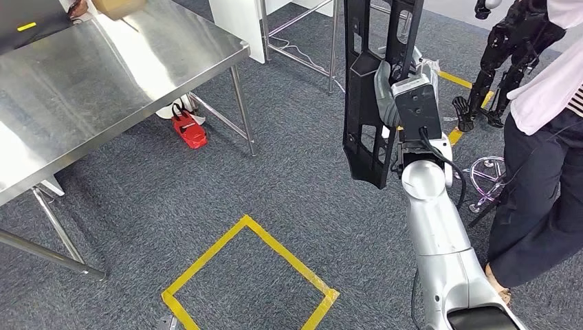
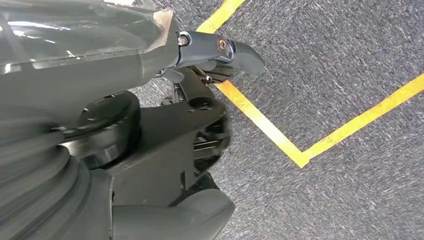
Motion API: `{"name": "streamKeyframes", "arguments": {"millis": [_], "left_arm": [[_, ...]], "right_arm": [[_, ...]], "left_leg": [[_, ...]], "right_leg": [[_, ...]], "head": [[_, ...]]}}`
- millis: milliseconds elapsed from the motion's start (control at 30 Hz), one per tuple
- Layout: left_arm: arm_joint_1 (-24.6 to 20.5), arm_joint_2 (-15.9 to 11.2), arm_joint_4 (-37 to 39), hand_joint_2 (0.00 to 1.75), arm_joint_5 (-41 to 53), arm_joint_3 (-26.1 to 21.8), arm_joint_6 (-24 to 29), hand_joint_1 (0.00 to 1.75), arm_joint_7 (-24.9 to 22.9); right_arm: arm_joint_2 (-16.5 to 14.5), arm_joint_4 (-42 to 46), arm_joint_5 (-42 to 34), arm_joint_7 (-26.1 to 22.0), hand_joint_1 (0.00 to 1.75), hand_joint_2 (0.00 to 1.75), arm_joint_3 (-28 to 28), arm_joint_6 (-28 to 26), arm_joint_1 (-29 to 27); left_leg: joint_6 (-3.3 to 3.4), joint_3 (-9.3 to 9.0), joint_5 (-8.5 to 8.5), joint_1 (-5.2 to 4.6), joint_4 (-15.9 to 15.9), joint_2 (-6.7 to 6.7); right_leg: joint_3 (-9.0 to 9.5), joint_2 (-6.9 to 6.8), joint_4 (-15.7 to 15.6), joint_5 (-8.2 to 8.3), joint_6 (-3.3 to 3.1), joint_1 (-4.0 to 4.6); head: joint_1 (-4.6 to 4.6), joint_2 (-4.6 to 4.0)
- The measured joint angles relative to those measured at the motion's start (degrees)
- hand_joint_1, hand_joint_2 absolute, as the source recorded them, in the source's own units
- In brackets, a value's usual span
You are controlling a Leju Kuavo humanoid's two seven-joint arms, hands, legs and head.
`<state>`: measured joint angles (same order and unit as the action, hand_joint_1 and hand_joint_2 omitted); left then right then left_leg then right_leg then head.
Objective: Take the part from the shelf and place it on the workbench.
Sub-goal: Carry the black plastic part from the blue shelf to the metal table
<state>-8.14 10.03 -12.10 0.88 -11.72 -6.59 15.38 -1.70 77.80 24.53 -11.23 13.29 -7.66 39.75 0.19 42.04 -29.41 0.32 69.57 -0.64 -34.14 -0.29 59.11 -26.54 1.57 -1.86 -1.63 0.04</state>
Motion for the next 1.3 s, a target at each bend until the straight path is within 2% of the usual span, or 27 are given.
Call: {"name": "streamKeyframes", "arguments": {"millis": [33,67,100,167,233,267,300,367,433,500,567,600,633,700,733,800,833,867,900,933,1000,1067,1100,1133,1167,1233,1300], "left_arm": [[0.0,0.0,0.0,1.75,0.0,0.0,0.0,0.0,0.0],[0.0,0.0,0.0,1.75,0.0,0.0,-0.1,0.0,-0.1],[0.0,0.0,0.0,1.75,0.1,0.0,-0.1,0.0,-0.1],[0.0,0.0,0.0,1.75,0.3,0.0,0.0,0.0,0.0],[-0.2,-0.2,0.0,1.75,0.3,0.0,0.0,0.0,-0.1],[-0.3,-0.2,0.0,1.75,0.4,0.0,0.0,0.0,-0.1],[-0.4,-0.3,0.0,1.75,0.6,0.0,0.1,0.0,-0.2],[-0.5,-0.3,-0.1,1.75,0.8,0.0,0.2,0.0,-0.4],[-0.6,-0.2,-0.1,1.75,1.0,0.0,0.2,0.0,-0.4],[-0.9,-0.1,-0.1,1.75,1.2,0.0,0.3,0.0,-0.5],[-0.9,0.1,-0.1,1.75,1.1,0.0,0.3,0.0,-0.6],[-0.9,0.1,-0.1,1.75,1.1,0.0,0.4,0.0,-0.8],[-0.7,0.1,-0.1,1.75,1.2,0.0,0.6,0.0,-1.2],[-0.4,0.1,-0.1,1.75,1.5,0.0,0.8,0.0,-1.6],[-0.2,0.0,0.0,1.75,1.5,0.0,0.8,0.0,-1.5],[0.2,-0.1,0.0,1.75,1.5,0.0,0.6,0.0,-1.0],[0.4,-0.1,0.0,1.75,1.5,0.0,0.6,0.0,-0.9],[0.6,-0.2,0.0,1.75,1.5,0.0,0.6,0.0,-0.9],[0.7,-0.2,0.0,1.75,1.6,0.0,0.6,0.0,-0.9],[0.6,-0.3,0.0,1.75,1.7,0.0,0.6,0.0,-0.9],[0.5,-0.3,0.0,1.75,1.9,0.0,0.6,0.0,-1.1],[0.4,-0.3,0.0,1.75,1.8,0.0,0.6,0.0,-1.2],[0.4,-0.3,0.0,1.75,1.7,0.0,0.5,0.0,-1.2],[0.4,-0.3,0.0,1.75,1.8,0.0,0.5,0.0,-1.1],[0.3,-0.3,0.0,1.75,1.9,0.0,0.5,0.0,-1.1],[0.1,-0.4,0.0,1.75,2.1,0.0,0.5,0.0,-1.0],[-0.3,-0.5,0.0,1.75,1.8,0.0,0.4,0.0,-1.1]], "right_arm": [[0.0,-0.1,0.1,0.0,1.75,1.75,0.0,0.0,0.0],[0.0,-0.2,0.1,0.0,1.75,1.75,0.0,0.0,0.0],[0.0,-0.2,0.1,0.0,1.75,1.75,0.1,0.0,0.0],[0.0,-0.3,0.1,0.0,1.75,1.75,0.2,0.0,0.2],[0.1,-0.3,0.2,0.0,1.75,1.75,0.3,0.0,0.5],[0.1,-0.3,0.2,0.0,1.75,1.75,0.3,0.0,0.6],[0.1,-0.3,0.3,0.0,1.75,1.75,0.3,0.0,0.7],[0.0,-0.3,0.6,0.1,1.75,1.75,0.4,-0.1,0.7],[0.0,-0.3,0.8,0.1,1.75,1.75,0.6,-0.2,1.0],[0.1,-0.2,0.9,0.3,1.75,1.75,0.6,-0.2,1.1],[0.4,-0.3,1.1,0.5,1.75,1.75,0.7,-0.2,1.0],[0.4,-0.3,1.1,0.7,1.75,1.75,0.7,-0.1,1.0],[0.5,-0.4,1.2,0.9,1.75,1.75,0.7,-0.1,1.0],[0.6,-0.8,1.0,0.6,1.75,1.75,0.8,-0.2,0.9],[0.7,-1.2,1.0,0.0,1.75,1.75,0.8,-0.4,0.8],[0.8,-2.0,0.9,-0.9,1.75,1.75,0.9,-0.6,0.5],[0.8,-2.3,0.9,-1.0,1.75,1.75,0.9,-0.7,0.4],[0.8,-2.4,0.8,-1.0,1.75,1.75,1.0,-0.7,0.4],[0.7,-2.5,0.8,-1.0,1.75,1.75,1.0,-0.7,0.5],[0.7,-2.6,0.8,-1.0,1.75,1.75,1.0,-0.8,0.6],[0.6,-2.6,1.0,-0.9,1.75,1.75,1.0,-0.8,0.7],[0.6,-2.6,1.3,-0.5,1.75,1.75,1.0,-0.5,0.8],[0.6,-2.6,1.5,-0.2,1.75,1.75,1.0,-0.3,0.8],[0.6,-2.7,1.7,0.1,1.75,1.75,1.1,-0.1,0.9],[0.6,-2.7,1.8,0.4,1.75,1.75,1.1,0.0,1.0],[0.6,-2.7,1.9,0.5,1.75,1.75,1.2,0.0,1.7],[0.7,-2.7,1.9,0.6,1.75,1.75,1.3,0.0,2.5]], "left_leg": [[-0.07,1.7,-1.12,0.07,3.3,0.38],[0.0,2.66,-1.34,0.1,5.1,0.55],[0.27,2.46,-0.48,0.05,4.6,0.61],[1.56,-1.08,3.13,-0.49,-2.2,1.46],[3.06,-4.74,5.1,-1.43,-9.0,3.35],[3.56,-5.53,5.22,-1.84,-10.5,3.94],[3.73,-5.62,5.0,-2.05,-10.9,3.92],[3.97,-6.18,5.51,-2.01,-12.1,2.89],[4.18,-7.28,6.34,-1.52,-13.7,1.92],[4.3,-7.7,6.74,-1.16,-14.3,0.82],[4.28,-7.67,6.77,-1.04,-14.3,-0.53],[4.18,-7.66,6.74,-0.96,-14.2,-1.23],[3.98,-7.66,6.64,-0.84,-14.0,-1.92],[3.17,-7.33,6.13,-0.67,-13.0,-3.19],[2.73,-6.93,5.85,-0.64,-12.3,-3.72],[2.0,-6.06,5.66,-0.62,-11.5,-4.56],[1.81,-5.78,5.71,-0.49,-11.4,-4.95],[1.56,-5.6,5.63,-0.43,-11.3,-4.79],[1.28,-5.25,5.18,-0.41,-10.6,-3.99],[0.94,-4.45,4.21,-0.36,-8.9,-2.8],[0.28,-1.35,1.2,-0.14,-2.8,-0.33],[-0.1,2.43,-1.15,0.22,4.1,0.4],[-0.14,3.31,-1.04,0.32,5.4,0.5],[-0.06,3.02,0.15,0.37,4.5,0.55],[0.16,1.5,2.2,0.34,1.3,0.77],[0.92,-2.62,5.61,-0.17,-6.9,2.56],[1.51,-4.54,6.28,-0.87,-10.9,3.91]], "right_leg": [[0.0,-0.5,0.0,-0.06,-0.09,0.18],[0.02,-0.99,0.0,-0.11,-0.17,0.36],[0.07,-1.47,0.0,-0.16,-0.24,0.57],[0.32,-2.33,-0.1,-0.28,-0.4,0.97],[0.51,-3.18,-0.2,-0.4,-0.51,1.32],[0.54,-3.64,-0.3,-0.42,-0.52,1.38],[0.58,-4.16,-0.4,-0.43,-0.49,1.44],[0.86,-4.78,-0.7,-0.56,-0.36,1.64],[0.03,-3.15,1.6,-1.9,-0.38,1.78],[-3.22,-0.78,8.5,-4.76,-0.52,1.46],[-6.36,-0.05,14.5,-6.45,-0.07,1.07],[-6.67,0.02,14.7,-6.03,0.48,0.86],[-5.8,0.11,12.6,-4.7,1.18,0.62],[-2.14,1.38,4.7,-1.35,2.52,-0.02],[-0.74,2.1,1.7,-0.32,2.64,-0.24],[0.12,2.79,-0.3,0.03,2.05,-0.18],[0.02,2.33,-0.2,0.1,1.57,-0.14],[0.05,1.94,-0.2,0.15,1.26,-0.16],[0.14,1.54,-0.3,0.17,0.87,-0.26],[0.24,1.12,-0.3,0.17,0.5,-0.39],[0.36,0.3,-0.3,0.04,-0.04,-0.31],[0.38,-0.63,-0.3,-0.08,-0.21,-0.19],[0.42,-1.11,-0.3,-0.15,-0.26,-0.14],[0.5,-1.58,-0.3,-0.21,-0.3,-0.1],[0.62,-2.03,-0.3,-0.29,-0.36,-0.06],[0.8,-2.78,-0.4,-0.46,-0.37,0.2],[0.83,-3.52,-0.5,-0.62,-0.11,0.52]], "head": [[-0.01,0.0],[-0.04,0.0],[-0.04,0.0],[-0.04,0.0],[0.0,0.0],[0.02,0.0],[0.02,0.0],[0.04,0.0],[0.15,0.0],[0.33,0.0],[0.46,0.0],[0.47,0.0],[0.49,0.0],[0.59,0.0],[0.6,0.0],[0.52,0.0],[0.42,0.0],[0.4,0.0],[0.28,0.0],[0.1,0.0],[-0.26,0.0],[-0.33,0.0],[-0.35,0.0],[-0.35,0.0],[-0.34,0.0],[-0.34,0.0],[-0.32,0.0]]}}
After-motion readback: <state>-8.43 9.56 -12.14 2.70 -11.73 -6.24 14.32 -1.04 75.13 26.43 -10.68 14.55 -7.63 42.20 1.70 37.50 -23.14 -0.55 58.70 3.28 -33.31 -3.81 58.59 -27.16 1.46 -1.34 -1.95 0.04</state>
